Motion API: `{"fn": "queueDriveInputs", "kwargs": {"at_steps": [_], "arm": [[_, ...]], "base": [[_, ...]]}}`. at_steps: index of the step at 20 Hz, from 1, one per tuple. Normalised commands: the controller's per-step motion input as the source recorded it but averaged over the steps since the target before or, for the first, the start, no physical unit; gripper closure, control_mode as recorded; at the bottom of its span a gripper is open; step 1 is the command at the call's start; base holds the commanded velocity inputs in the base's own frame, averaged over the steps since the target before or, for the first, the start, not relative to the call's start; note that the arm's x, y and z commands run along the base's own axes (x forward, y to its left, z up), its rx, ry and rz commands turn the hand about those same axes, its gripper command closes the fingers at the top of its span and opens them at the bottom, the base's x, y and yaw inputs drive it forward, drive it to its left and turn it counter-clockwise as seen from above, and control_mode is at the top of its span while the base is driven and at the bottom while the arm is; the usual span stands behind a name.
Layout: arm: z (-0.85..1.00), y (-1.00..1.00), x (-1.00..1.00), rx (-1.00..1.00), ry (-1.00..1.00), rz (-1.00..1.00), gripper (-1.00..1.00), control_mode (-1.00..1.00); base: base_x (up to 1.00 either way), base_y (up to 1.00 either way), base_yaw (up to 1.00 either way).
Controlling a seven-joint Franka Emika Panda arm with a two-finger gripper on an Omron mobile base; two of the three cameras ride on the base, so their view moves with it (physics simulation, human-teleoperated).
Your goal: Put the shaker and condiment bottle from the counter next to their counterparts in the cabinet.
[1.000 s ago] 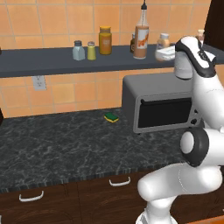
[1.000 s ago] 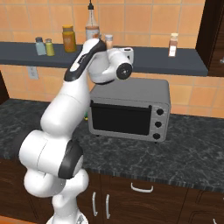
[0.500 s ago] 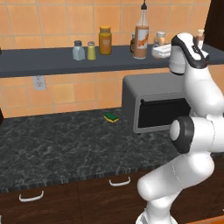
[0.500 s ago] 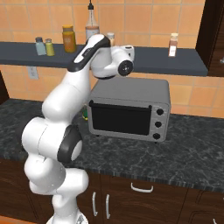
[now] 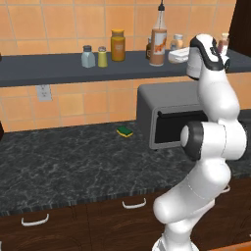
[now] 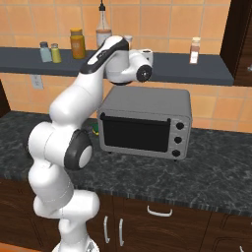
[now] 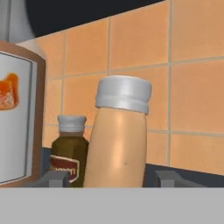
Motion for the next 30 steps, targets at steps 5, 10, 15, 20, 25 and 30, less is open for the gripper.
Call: {"fn": "queueDriveInputs", "kwargs": {"at_steps": [5, 10, 15, 20, 25, 30], "arm": [[0.0, 0.0, 0.0, 0.0, 0.0, 0.0, -1.0, -1.0], [0.06, 0.0, -0.36, 0.0, -0.04, 0.07, -1.0, -1.0], [0.0, 0.0, -0.67, 0.0, -0.04, 0.06, -1.0, -1.0], [0.0, 0.02, -0.84, 0.0, 0.0, 0.05, -1.0, -1.0], [-0.13, -0.03, -1.0, 0.0, -0.05, 0.0, -1.0, -1.0], [-0.76, -0.04, -1.0, -0.1, 0.03, 0.03, -1.0, -1.0]], "base": [[0.0, 0.0, 0.0], [0.0, 0.0, 0.0], [0.0, 0.0, 0.0], [0.0, 0.0, 0.0], [0.0, 0.0, 0.0], [0.0, 0.0, 0.0]]}}
